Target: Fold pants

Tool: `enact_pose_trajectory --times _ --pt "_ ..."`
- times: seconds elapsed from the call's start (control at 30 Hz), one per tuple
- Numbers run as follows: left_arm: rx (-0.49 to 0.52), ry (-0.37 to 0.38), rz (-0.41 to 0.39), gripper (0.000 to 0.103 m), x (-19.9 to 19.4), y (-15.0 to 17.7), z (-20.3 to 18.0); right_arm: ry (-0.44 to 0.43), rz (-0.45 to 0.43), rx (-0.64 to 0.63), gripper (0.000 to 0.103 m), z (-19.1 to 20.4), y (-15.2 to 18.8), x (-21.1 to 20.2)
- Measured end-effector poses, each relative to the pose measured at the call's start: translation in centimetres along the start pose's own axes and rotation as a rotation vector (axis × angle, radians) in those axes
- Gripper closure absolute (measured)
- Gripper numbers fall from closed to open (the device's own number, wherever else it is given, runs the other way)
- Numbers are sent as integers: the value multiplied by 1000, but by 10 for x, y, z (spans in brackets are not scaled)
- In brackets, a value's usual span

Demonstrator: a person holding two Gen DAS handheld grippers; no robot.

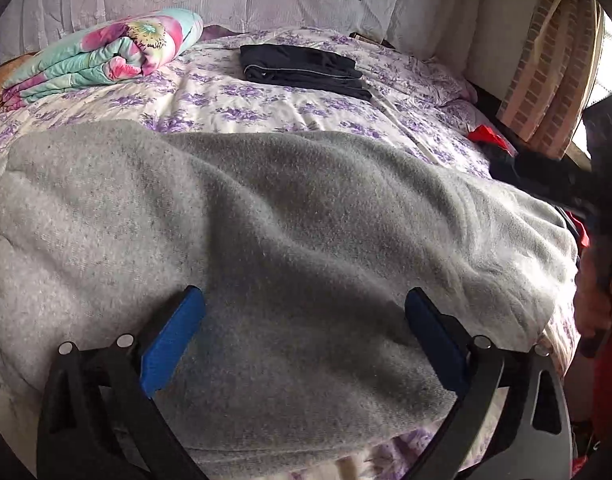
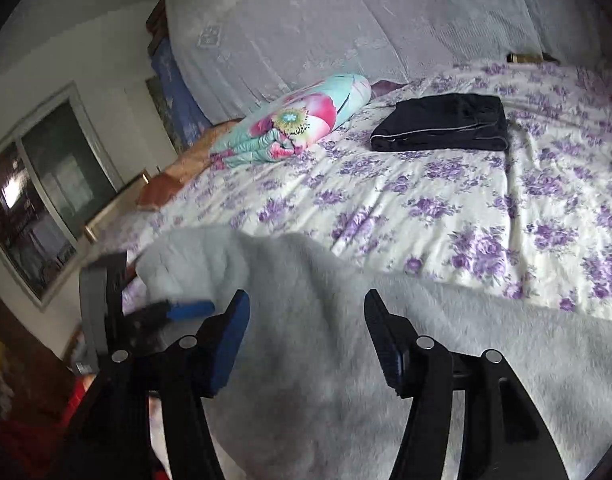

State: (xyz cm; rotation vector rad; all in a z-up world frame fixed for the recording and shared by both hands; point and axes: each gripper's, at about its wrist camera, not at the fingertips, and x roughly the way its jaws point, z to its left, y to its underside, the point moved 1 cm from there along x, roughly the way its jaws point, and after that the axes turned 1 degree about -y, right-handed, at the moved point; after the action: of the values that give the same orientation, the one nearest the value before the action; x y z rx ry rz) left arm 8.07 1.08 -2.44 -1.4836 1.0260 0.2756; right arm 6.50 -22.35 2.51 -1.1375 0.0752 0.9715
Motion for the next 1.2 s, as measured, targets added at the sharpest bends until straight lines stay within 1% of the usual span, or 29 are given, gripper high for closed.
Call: enact_pose_trajectory --times 0.03,0.07,0.13,0.2,0.23,0.27,0.3,0.33,0.37,0.4,0.5,0.53,0.63,0.73,0.8,0.83,0.9,0.97,1.03,1.1,1.17,1.2 --pt "6 -7 2 5 3 0 -1 -54 36 45 43 -6 -15 13" --pt "12 -15 3 5 3 0 -2 -86 69 72 43 -11 -27 27" --pt "16 -14 -1 5 2 1 -3 -97 127 141 48 -22 -47 60" --pt "15 0 -9 5 0 7 0 -112 160 246 73 -37 -60 89" --pt "15 6 -12 5 0 8 1 -106 168 282 77 -42 -64 102" --pt "15 8 -14 5 -1 9 1 -87 174 290 86 -43 -64 111" --pt "16 6 -14 5 -1 9 0 -57 187 272 91 -42 -63 119" --pt "19 3 -14 5 -1 9 0 -41 215 242 92 -36 -57 127" --pt "21 1 -14 5 -1 9 0 -54 239 213 92 -28 -50 131" --pt "20 3 -15 5 -1 9 0 -62 261 157 92 -16 -41 131" --pt "19 14 -19 5 -1 8 1 -20 273 -47 91 18 -12 120" --pt "18 18 -19 5 -1 8 2 -3 274 -81 91 22 -6 117" --pt "16 29 -19 5 -1 7 3 19 274 -106 92 23 3 114" --pt "16 29 -20 5 0 6 3 38 291 -128 92 27 -2 118" --pt "16 30 -21 5 0 6 3 31 287 -115 88 24 -9 119" --pt "16 30 -21 5 0 6 3 11 273 -80 86 19 -15 117" --pt "16 30 -22 5 0 6 3 -23 245 2 68 7 -22 117" --pt "16 30 -22 5 -1 6 3 -57 217 95 63 -6 -29 117" --pt "15 30 -22 5 -1 7 2 -97 211 165 59 -15 -35 119" --pt "16 30 -22 5 -1 7 2 -129 248 213 58 -20 -37 128" --pt "15 30 -23 5 -1 7 2 -119 278 227 58 -20 -37 137" --pt "15 30 -22 5 -1 7 2 -107 300 214 56 -17 -35 143"
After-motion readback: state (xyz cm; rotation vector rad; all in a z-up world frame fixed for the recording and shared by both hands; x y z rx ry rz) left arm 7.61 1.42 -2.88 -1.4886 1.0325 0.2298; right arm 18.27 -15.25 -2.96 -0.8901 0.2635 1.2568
